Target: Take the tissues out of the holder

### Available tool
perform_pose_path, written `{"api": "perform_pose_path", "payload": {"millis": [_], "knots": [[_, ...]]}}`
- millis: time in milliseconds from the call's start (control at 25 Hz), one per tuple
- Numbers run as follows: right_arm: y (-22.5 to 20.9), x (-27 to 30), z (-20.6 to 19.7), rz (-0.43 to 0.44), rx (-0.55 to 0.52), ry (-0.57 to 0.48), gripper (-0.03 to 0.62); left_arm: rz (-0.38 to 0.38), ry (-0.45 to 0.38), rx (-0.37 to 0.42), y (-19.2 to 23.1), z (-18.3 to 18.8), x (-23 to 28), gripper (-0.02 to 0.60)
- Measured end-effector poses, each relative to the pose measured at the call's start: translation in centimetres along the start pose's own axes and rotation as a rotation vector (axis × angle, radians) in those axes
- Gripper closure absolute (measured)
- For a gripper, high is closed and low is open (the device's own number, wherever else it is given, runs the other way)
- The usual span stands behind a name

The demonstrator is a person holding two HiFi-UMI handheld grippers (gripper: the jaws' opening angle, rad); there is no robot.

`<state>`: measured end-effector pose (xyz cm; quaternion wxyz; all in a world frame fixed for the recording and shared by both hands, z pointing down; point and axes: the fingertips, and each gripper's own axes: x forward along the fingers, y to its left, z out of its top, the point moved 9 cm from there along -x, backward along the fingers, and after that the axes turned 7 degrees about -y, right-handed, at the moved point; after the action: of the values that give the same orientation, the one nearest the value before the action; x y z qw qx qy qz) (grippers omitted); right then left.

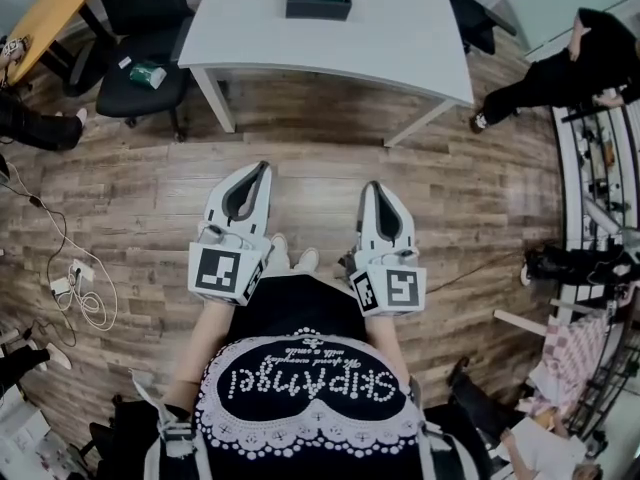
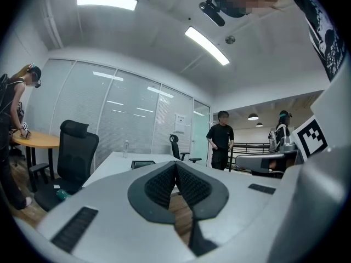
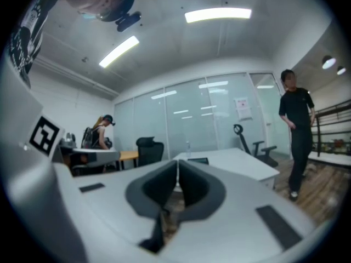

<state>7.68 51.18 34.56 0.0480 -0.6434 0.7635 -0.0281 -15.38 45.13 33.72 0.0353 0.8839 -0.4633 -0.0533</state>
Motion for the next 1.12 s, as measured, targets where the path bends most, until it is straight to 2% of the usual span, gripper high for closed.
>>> {"api": "perform_pose_path", "payload": {"millis": [280,680,880,1120], "knots": [[-0.3,1.0,-0.3,-0.017,0.049,-0.012,0.560,-0.035,0.003,0.004,0.9,0.1,1.1,0.558],[-1.4,2.9,-1.3,-0.012,0.082,0.035,0.560,-0.001,0.027,-0.010,1.8,-0.1,2.5,0.560],[-4.1,6.9,-1.6,0.031,0.088,0.046,0.560,0.024,0.018,-0.015,2.1,-0.7,6.4,0.558],[-9.1,13.5,-1.0,0.099,0.084,0.025,0.560,0.067,-0.038,-0.008,2.5,-0.9,13.0,0.560]]}}
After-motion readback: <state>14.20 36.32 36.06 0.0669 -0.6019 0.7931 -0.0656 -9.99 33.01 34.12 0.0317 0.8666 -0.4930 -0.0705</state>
